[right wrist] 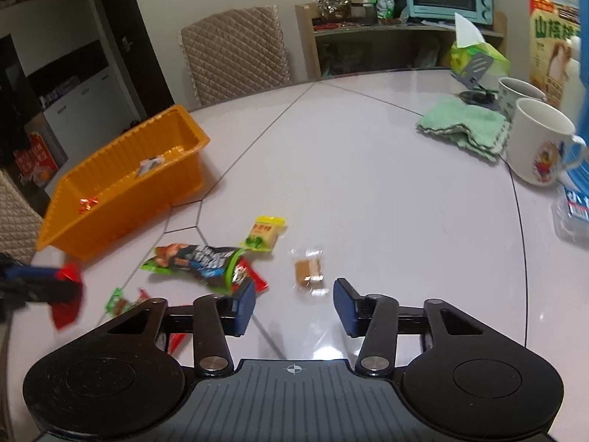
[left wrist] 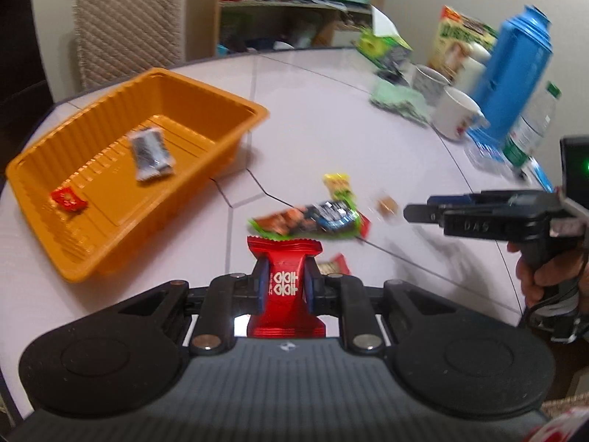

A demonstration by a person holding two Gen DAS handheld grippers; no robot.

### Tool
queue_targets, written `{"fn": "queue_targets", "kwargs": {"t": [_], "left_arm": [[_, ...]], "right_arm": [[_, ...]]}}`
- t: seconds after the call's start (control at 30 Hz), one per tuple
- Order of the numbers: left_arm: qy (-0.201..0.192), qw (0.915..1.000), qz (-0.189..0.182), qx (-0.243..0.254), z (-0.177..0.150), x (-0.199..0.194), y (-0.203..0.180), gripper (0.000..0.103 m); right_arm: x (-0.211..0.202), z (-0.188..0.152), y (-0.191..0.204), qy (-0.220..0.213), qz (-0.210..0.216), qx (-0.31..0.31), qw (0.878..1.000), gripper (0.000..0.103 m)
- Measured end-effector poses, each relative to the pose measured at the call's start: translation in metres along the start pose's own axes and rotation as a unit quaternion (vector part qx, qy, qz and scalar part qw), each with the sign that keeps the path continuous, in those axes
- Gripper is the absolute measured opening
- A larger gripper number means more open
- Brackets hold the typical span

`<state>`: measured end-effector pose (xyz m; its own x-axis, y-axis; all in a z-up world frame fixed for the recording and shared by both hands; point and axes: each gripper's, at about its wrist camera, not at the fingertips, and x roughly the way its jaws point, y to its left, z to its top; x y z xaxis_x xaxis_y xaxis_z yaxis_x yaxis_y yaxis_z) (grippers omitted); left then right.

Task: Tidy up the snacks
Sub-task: 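Grasp the large red candy packet with the left gripper while the right gripper grasps the small clear packet, then carry both packets over the orange tray and open both grippers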

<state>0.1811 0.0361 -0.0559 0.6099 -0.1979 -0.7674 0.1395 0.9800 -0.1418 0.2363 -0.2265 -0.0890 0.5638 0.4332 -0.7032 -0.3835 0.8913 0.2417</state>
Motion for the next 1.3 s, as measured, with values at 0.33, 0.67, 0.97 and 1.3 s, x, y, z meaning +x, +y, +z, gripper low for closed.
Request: {"fn": "queue_targets", "kwargs": {"t": [0.33,0.67,0.97,1.3], "left_arm": [[0.01,0.9995,0.019,-0.024,0.006,0.006,0.02,0.017],[0.014,0.9989,0.026,-0.037,0.006,0.009,0.027,0.017],[0.014,0.9987,0.03,-0.04,0.004,0.005,0.026,0.017],[0.0,0.9984,0.031,-0.048,0.006,-0.011,0.028,0.017]], "right_arm": [[0.04,0.013,-0.005,0.022,-0.006,-0.024,0.999,0.037],[0.056,0.012,-0.005,0.039,-0.015,-0.036,0.998,0.029],[0.055,0.011,-0.004,0.04,-0.029,-0.054,0.997,0.021],[0.023,0.022,-0.002,0.021,0.003,-0.031,0.999,0.02]]}}
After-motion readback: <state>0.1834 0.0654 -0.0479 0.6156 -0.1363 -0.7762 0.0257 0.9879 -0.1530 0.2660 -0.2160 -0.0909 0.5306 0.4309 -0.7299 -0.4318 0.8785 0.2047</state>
